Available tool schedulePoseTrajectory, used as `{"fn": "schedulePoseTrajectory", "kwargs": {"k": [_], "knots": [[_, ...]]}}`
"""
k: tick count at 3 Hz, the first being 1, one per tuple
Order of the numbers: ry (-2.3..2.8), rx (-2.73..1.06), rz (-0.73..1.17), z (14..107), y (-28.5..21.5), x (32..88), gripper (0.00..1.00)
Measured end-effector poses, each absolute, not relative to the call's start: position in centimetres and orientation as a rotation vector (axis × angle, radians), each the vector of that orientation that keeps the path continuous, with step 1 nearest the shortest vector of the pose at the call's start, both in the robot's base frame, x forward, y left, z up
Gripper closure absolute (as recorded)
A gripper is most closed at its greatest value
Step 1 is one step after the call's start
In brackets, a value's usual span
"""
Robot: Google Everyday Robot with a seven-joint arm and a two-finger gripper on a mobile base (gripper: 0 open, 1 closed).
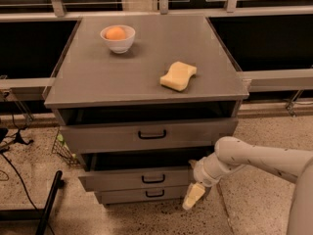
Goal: Open middle drawer
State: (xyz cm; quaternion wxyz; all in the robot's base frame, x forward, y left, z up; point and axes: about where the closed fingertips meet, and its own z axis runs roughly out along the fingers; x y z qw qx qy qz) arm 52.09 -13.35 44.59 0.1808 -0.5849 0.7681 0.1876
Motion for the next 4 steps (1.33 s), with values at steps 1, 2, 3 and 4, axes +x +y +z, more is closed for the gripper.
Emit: {"fn": "schedulePoseTrajectory", "kwargs": {"k": [1, 2, 3, 4], "knots": [[2.214, -1.690, 0.602, 45.4, -14.4, 49.8, 0.00], [2.286, -1.721, 0.693, 46.0, -15.1, 48.3, 0.00], [2.368, -1.733, 0.805, 45.9, -15.4, 47.0, 0.00], [2.406, -1.731, 0.864, 46.0, -15.2, 46.7, 0.00]]}}
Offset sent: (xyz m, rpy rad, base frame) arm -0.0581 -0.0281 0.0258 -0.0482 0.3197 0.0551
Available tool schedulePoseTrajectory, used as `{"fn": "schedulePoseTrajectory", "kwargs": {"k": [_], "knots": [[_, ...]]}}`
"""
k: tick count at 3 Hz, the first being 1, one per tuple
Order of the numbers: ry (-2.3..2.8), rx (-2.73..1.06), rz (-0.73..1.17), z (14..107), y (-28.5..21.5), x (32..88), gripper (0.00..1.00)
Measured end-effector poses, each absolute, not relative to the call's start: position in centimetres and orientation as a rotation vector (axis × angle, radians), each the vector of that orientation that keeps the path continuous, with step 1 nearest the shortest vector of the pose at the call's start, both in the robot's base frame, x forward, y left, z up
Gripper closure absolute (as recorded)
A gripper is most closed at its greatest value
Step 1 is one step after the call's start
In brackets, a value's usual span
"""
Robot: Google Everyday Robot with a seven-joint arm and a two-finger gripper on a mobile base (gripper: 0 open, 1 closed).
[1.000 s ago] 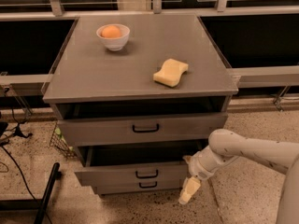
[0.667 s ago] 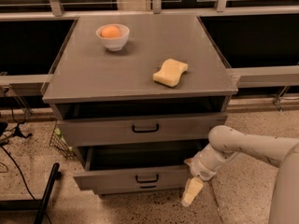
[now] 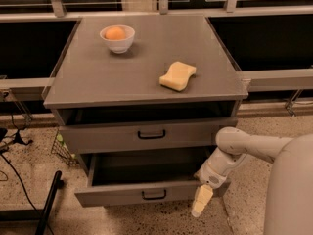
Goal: Open middle drawer
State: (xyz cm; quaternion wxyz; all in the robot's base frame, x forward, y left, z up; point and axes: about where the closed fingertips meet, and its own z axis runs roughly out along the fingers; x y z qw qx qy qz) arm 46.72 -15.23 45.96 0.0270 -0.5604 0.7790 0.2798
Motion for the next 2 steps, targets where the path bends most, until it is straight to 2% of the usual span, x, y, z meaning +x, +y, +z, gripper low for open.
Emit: {"fn": "schedulePoseTrajectory", "kwargs": {"k": [1, 2], "knots": [[2.462, -1.724, 0.972, 45.85, -14.83, 46.28, 0.00], [2.462, -1.724, 0.972, 45.85, -14.84, 46.28, 0.00]]}}
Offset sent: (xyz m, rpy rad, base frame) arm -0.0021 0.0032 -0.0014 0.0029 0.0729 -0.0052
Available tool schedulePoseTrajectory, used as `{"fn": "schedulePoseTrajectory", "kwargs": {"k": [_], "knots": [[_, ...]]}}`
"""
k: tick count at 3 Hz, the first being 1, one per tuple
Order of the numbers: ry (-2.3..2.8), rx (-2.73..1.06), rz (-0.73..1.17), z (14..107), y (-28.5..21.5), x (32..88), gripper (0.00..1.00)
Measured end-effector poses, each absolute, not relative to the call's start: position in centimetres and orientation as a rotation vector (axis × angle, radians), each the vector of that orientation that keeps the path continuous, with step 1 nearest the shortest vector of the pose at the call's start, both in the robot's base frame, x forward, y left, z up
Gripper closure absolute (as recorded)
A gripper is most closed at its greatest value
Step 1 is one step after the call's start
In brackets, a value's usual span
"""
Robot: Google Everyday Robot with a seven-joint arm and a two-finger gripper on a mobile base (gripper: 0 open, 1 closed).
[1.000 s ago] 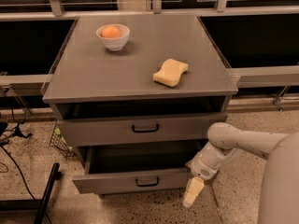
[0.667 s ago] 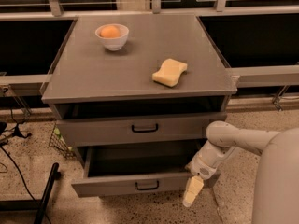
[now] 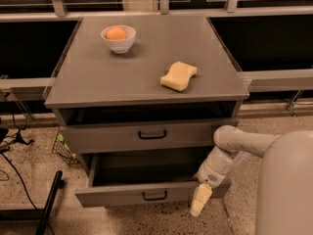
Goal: Open middle drawer
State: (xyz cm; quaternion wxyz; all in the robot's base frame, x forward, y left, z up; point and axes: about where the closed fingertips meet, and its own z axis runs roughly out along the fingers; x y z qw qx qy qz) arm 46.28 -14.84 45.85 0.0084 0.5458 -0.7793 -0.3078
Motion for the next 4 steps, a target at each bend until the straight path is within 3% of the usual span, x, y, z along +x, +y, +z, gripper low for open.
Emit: {"fn": "schedulePoseTrajectory", "kwargs": {"k": [4], "knots": [[-2.475, 1.647, -0.888, 49.0, -18.7, 40.3, 0.00]]}}
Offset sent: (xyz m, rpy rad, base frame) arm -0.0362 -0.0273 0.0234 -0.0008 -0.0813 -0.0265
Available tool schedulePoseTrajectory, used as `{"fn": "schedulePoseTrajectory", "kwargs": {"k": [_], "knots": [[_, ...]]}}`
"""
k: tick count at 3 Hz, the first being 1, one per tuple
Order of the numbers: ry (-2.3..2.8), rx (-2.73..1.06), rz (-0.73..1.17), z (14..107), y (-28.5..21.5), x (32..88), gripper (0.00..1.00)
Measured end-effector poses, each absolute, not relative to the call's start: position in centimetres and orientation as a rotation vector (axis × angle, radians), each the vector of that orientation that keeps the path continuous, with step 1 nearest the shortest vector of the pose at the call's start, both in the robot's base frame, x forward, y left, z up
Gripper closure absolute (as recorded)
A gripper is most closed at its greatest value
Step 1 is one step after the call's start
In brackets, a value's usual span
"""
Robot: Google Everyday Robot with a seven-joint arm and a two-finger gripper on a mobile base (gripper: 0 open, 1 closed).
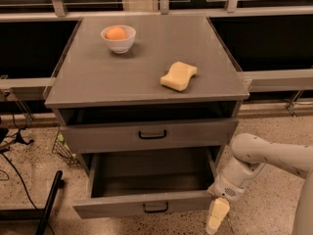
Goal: Open middle drawer
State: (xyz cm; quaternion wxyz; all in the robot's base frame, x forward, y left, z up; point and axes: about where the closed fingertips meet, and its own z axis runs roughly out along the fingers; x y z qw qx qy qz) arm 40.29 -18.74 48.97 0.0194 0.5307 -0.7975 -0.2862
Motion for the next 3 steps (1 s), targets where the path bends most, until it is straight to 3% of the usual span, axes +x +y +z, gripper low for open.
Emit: {"fn": "schedulePoseTrajectory", "kwargs": {"k": [3], "knots": [[-2.606, 1.914, -0.895, 50.6, -17.6, 44.1, 0.00]]}}
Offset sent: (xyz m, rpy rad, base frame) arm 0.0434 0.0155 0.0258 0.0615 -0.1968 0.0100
